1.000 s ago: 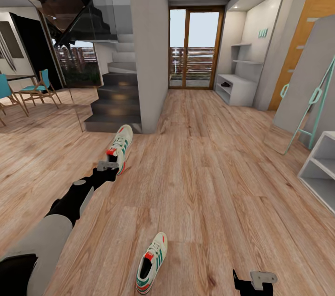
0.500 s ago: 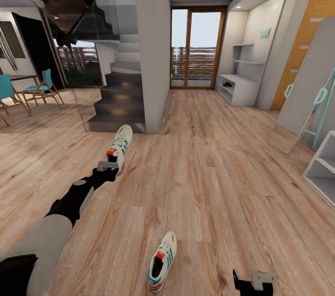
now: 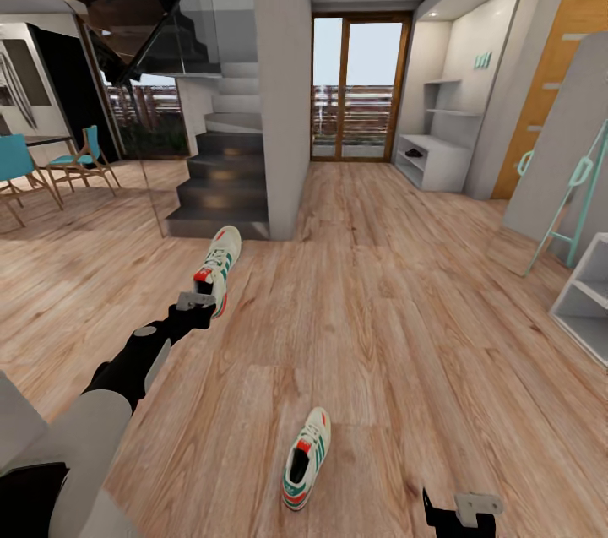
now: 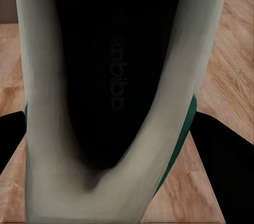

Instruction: Pick up the two gym shoes and the two sandals from the corridor floor and place them onto the hallstand (shoe rack) in the corridor, making sure they are on the rack and not on the floor. Arrange them so the two gym shoes are next to each other and the two sandals are next to each other.

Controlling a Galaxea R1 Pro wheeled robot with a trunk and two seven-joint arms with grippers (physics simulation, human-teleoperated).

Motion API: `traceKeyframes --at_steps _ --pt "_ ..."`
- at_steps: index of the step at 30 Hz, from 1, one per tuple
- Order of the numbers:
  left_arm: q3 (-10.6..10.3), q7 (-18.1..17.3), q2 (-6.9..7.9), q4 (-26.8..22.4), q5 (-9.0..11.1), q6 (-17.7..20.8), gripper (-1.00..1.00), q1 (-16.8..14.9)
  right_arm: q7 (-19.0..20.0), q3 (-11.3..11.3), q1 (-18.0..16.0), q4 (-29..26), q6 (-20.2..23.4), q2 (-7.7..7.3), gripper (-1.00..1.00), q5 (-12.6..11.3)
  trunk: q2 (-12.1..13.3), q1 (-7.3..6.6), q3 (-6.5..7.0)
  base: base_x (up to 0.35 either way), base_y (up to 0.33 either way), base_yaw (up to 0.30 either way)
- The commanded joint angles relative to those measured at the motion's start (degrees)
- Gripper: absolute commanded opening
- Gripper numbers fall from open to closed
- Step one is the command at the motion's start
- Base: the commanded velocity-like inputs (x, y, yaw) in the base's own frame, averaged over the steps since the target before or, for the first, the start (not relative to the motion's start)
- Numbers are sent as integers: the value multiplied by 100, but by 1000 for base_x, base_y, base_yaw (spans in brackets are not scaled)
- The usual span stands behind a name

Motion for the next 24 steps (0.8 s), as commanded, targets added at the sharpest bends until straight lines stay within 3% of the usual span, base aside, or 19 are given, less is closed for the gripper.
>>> traceKeyframes --at_steps 1,11,14,15,16,17,19,20,21,24 --pt "41 -44 -6 -14 -59 30 -100 -2 -28 49 -3 1 -20 -6 100 -60 -2 -3 -5 -231 6 0" --pt "16 -36 -21 -40 -59 47 -100 -2 -32 49 -3 -21 -20 -6 100 -60 -2 -3 -5 -46 1 0" --pt "4 -139 -151 -43 -57 191 -100 -55 -27 51 -3 -62 -18 -3 100 -65 -2 -3 -5 0 0 0" --pt "-8 -417 -601 -134 -76 679 -100 -174 -25 63 -12 -214 70 157 100 -60 -2 -3 -5 0 0 0" --pt "-7 -434 -651 -156 -74 744 -100 -208 -28 64 -14 -266 105 200 100 -57 -2 -3 -5 0 0 0" --pt "-5 -479 -818 -215 -69 991 -100 -388 -33 66 -14 -603 562 386 100 -38 -2 -3 -5 0 0 0" --pt "-4 -503 -954 -239 -63 1118 -100 -539 -35 66 -50 -1023 1454 543 100 -34 -2 -3 -5 0 0 0" --pt "-4 -504 -984 -242 -62 1138 -100 -573 -37 66 -72 -1140 1723 584 100 -34 -2 -3 -5 0 0 0" --pt "-4 -509 -1037 -247 -61 1188 -100 -630 -40 67 -137 -1388 2266 683 100 -37 -2 -3 -5 0 0 0" --pt "-4 -516 -1108 -253 -60 1299 -100 -701 -45 67 -264 -1755 3019 859 100 -35 -2 -3 -5 0 0 0"
